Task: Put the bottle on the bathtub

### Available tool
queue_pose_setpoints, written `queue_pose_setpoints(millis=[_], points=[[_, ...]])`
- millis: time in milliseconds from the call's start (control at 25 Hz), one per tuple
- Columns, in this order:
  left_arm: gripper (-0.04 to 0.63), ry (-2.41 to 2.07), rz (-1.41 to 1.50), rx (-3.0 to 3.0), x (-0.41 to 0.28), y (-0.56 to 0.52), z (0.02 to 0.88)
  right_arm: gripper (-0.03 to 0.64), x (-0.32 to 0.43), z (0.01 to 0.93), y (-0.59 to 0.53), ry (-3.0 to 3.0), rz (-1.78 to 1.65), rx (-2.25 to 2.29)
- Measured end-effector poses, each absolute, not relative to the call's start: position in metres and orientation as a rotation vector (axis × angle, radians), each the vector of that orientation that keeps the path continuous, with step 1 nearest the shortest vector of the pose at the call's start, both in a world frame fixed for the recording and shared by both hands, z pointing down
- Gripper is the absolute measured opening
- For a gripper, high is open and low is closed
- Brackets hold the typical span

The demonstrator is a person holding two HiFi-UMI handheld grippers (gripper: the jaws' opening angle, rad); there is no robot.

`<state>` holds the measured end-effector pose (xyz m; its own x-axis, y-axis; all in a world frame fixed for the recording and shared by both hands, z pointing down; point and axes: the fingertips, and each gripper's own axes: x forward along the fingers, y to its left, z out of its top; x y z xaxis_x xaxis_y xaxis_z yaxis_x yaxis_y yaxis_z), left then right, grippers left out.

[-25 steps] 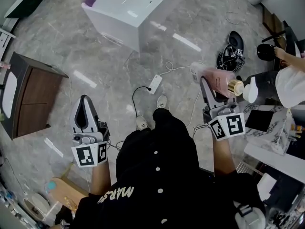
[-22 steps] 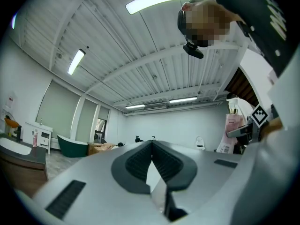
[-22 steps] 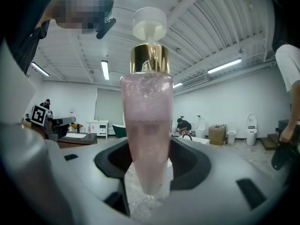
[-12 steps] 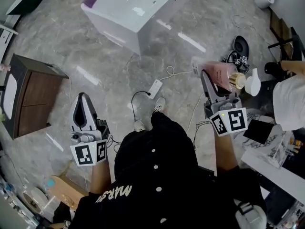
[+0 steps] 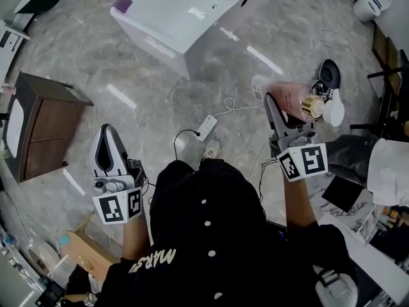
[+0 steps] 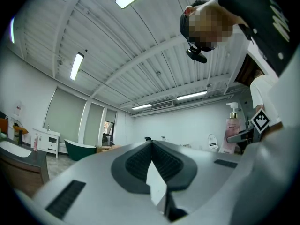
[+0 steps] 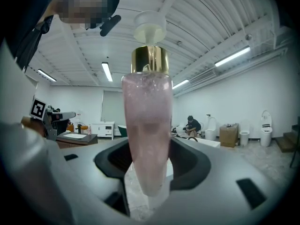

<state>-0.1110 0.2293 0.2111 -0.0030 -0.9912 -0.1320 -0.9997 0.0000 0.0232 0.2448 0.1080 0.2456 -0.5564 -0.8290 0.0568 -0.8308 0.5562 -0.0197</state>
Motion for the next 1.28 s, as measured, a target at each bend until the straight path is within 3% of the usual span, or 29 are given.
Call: queue_pose_setpoints(millis=[720, 1280], points=[[0.011, 2.155, 0.216, -2.200, -0.147, 0.118, 0.231, 0.229, 0.194, 0.256, 0.006, -2.732, 0.068, 1.416], [0.011, 2.052, 0.253, -2.297, -0.233, -0.021, 0.223, 0.229, 0.105, 0.247, -0.108, -2.686, 0.076, 1.482]])
